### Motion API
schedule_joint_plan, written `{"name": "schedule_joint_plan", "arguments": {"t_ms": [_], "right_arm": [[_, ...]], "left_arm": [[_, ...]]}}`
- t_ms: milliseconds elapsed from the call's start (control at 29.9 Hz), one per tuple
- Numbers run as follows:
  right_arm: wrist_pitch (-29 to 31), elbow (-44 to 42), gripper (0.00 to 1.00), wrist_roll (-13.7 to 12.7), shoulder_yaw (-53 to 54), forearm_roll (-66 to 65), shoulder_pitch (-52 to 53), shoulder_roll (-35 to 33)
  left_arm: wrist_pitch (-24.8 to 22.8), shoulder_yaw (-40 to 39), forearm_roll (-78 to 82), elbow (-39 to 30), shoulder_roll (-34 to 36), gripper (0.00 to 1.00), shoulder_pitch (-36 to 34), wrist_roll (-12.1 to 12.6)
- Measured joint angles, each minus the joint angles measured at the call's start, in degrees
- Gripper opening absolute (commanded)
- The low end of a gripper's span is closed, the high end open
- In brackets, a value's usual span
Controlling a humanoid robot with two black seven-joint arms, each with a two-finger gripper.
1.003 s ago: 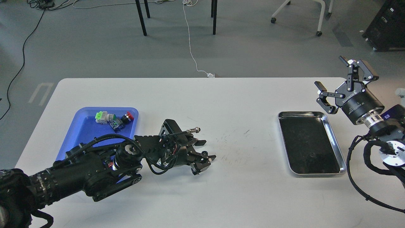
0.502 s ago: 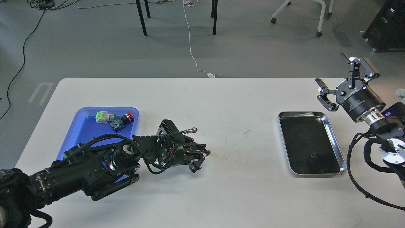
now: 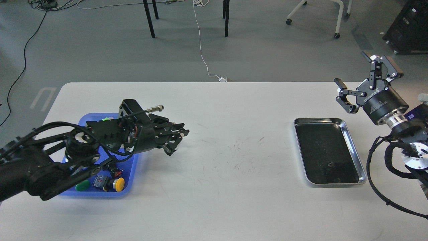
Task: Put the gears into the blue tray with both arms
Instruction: 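Carry the gear into the blue tray and open the left gripper, then lift the left gripper away from the blue tray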
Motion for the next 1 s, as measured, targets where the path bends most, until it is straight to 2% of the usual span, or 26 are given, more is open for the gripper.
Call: {"name": "schedule_joint_plan", "arguments": {"t_ms": [100,201,401,602,635,669,702,769,803,836,1003], "right_arm": [[0.06,0.05,0.97,0.02,0.13,-0.11,0.17,0.05],[0.12,0.01,0.97,0.02,0.14,-0.28,0.23,0.12],[0.15,0.01,0.97,0.03,0.07,-0.56,0.27,0.28],[0.15,0.05,0.97,0.02,0.05,-0.57,0.27,0.03],[0.15,0.05,0.97,0.02,0.05,-0.57,0.27,0.02],[0.15,0.05,0.97,0.02,0.05,-0.57,0.27,0.01],[0.15,0.06,0.97,0.03,0.05,-0.58,0.27,0.01],[0.15,0.08,0.97,0.03,0.05,-0.58,0.27,0.01],[0.15,0.1,0.97,0.02,0.05,-0.58,0.27,0.01],[0.15,0.13,0.97,0.02,0.05,-0.58,0.27,0.01],[0.19,0.42,0.97,0.02,0.05,-0.58,0.27,-0.07]], "left_arm": [[0.24,0.44,-2.01,0.24,6.75,0.12,0.56,-2.99],[0.5,0.71,-2.48,3.24,10.21,0.13,2.26,-4.11],[3.49,2.29,-2.37,12.2,10.8,0.16,5.26,-5.51],[3.92,6.54,-2.33,14.88,10.6,0.19,6.03,-5.55],[3.95,7.0,-2.42,15.45,10.33,0.22,6.05,-5.43],[3.96,7.27,-2.47,16.0,9.84,0.29,6.05,-5.3],[4.01,7.39,-2.53,16.4,9.3,0.4,6.04,-5.26],[4.04,7.35,-2.71,17.05,8.27,0.68,5.81,-5.09],[4.06,7.18,-2.83,17.2,7.89,0.77,5.73,-5.0],[4.31,7.01,-3.05,17.25,7.61,0.81,5.67,-5.0],[8.98,6.63,-6.32,17.29,7.58,0.86,5.33,-5.49]]}}
